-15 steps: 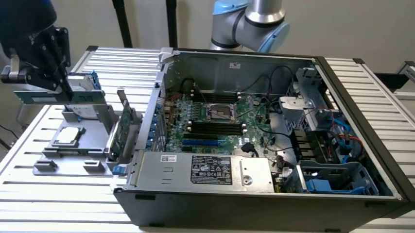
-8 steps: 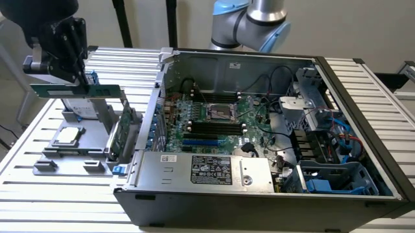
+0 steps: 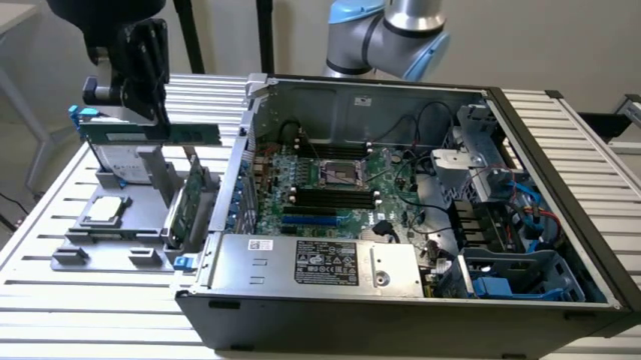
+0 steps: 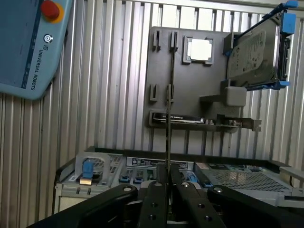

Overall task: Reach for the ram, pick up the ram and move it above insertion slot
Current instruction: 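Pick up the ram and move it above insertion slot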

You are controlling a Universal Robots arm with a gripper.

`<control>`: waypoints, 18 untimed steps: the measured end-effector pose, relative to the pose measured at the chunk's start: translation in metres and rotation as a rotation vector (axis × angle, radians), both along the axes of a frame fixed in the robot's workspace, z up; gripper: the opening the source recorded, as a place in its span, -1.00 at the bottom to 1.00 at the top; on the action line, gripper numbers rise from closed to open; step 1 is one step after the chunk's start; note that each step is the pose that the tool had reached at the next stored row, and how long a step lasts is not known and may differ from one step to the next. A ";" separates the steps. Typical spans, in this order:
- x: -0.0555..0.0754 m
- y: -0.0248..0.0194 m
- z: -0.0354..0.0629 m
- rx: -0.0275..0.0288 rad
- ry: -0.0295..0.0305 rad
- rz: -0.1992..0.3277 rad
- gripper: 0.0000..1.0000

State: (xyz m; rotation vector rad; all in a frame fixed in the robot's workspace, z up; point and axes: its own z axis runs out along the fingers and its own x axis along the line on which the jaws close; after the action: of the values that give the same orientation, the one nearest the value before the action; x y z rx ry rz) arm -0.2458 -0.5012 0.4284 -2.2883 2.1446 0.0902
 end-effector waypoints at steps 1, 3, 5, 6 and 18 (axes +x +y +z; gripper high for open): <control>0.005 0.0000 0.0009 0.0006 0.0003 0.000 -0.73; 0.014 0.0000 0.0024 0.0020 0.0007 0.000 -0.73; 0.023 0.0000 0.0032 0.0033 0.0009 0.000 -0.73; 0.027 0.0000 0.0035 0.0039 0.0010 0.000 -0.73; 0.082 0.0000 0.0045 0.0062 0.0018 0.000 -0.73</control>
State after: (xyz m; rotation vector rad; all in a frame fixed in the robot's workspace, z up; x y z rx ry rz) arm -0.1639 -0.5012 0.4329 -2.2858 2.1421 0.0987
